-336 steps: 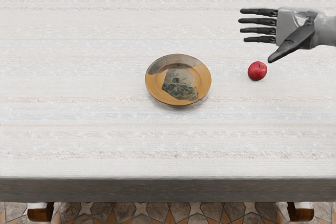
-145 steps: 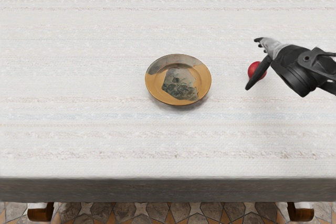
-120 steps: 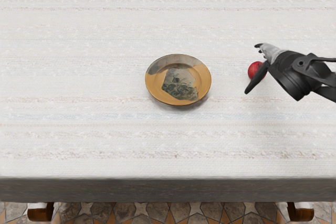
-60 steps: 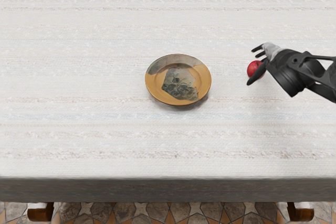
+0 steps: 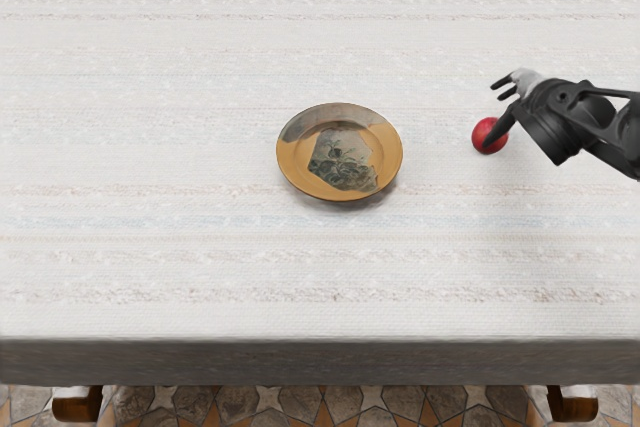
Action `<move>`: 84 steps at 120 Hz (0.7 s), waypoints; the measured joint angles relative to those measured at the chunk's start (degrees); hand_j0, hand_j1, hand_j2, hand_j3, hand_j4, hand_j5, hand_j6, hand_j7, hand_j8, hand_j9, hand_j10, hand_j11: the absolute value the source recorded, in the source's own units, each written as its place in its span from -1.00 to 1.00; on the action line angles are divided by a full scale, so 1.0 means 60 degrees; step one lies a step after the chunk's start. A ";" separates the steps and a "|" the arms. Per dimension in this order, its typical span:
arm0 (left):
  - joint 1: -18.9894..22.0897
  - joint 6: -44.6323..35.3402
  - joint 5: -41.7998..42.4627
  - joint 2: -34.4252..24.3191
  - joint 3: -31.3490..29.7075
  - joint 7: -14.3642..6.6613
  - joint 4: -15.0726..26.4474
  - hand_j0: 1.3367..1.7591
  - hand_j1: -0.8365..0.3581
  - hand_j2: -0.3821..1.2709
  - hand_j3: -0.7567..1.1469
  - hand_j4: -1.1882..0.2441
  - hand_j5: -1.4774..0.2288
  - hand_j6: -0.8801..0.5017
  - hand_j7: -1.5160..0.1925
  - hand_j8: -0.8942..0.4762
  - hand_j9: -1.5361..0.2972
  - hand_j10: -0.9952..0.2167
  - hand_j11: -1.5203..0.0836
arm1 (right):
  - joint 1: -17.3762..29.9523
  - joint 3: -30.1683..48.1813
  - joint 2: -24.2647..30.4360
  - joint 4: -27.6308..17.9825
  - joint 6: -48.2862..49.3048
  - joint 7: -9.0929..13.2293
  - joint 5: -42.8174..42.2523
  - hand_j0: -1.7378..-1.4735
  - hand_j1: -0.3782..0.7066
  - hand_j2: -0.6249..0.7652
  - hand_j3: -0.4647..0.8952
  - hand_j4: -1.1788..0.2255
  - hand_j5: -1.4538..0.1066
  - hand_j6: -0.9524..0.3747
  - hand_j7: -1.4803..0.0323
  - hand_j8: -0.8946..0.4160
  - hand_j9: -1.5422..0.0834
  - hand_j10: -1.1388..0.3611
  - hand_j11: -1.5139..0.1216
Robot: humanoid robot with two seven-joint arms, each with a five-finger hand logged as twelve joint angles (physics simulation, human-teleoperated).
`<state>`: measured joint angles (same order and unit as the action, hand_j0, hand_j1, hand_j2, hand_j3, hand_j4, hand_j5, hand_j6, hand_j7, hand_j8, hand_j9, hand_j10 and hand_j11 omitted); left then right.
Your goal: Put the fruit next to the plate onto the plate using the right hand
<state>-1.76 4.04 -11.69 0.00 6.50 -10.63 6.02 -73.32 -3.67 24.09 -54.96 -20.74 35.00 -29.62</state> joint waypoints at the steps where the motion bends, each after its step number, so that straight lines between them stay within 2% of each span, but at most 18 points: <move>1: 0.0000 0.0000 0.0000 0.0000 0.0000 0.0000 0.0001 0.52 0.49 -0.48 -0.21 0.32 0.36 -0.08 0.40 -0.05 0.33 0.24 0.50 | 0.0008 -0.0001 -0.0036 0.0060 0.0026 0.0000 0.0001 -0.40 -0.32 -0.18 -0.32 0.27 0.39 0.00 0.47 -0.08 0.44 0.13 0.40; 15: 0.0000 0.0000 0.0000 0.0000 0.0001 0.0000 0.0000 0.52 0.49 -0.48 -0.21 0.32 0.36 -0.08 0.40 -0.05 0.33 0.24 0.50 | 0.0111 -0.0013 -0.0464 0.0721 0.0311 0.0000 0.0013 -0.40 -0.32 -0.18 -0.32 0.27 0.39 0.00 0.47 -0.08 0.44 0.14 0.40; 36: 0.0000 0.0000 0.0000 0.0000 0.0001 0.0000 -0.0002 0.52 0.49 -0.48 -0.21 0.32 0.36 -0.08 0.40 -0.05 0.33 0.24 0.50 | 0.0197 -0.0210 -0.0792 0.1235 0.0475 0.0000 0.0026 -0.40 -0.32 -0.18 -0.32 0.27 0.39 0.00 0.47 -0.07 0.44 0.14 0.40; 84: 0.0000 0.0000 0.0000 0.0000 0.0000 0.0000 -0.0001 0.52 0.49 -0.48 -0.21 0.32 0.36 -0.08 0.40 -0.05 0.33 0.24 0.50 | 0.0220 -0.0308 -0.1079 0.1530 0.0511 0.0000 0.0045 -0.40 -0.16 -0.20 -0.32 0.17 0.27 -0.11 0.34 -0.18 0.33 0.04 0.28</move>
<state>-1.76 4.04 -11.69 0.00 6.50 -10.63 6.01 -72.00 -5.51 17.62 -45.78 -17.67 35.00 -29.35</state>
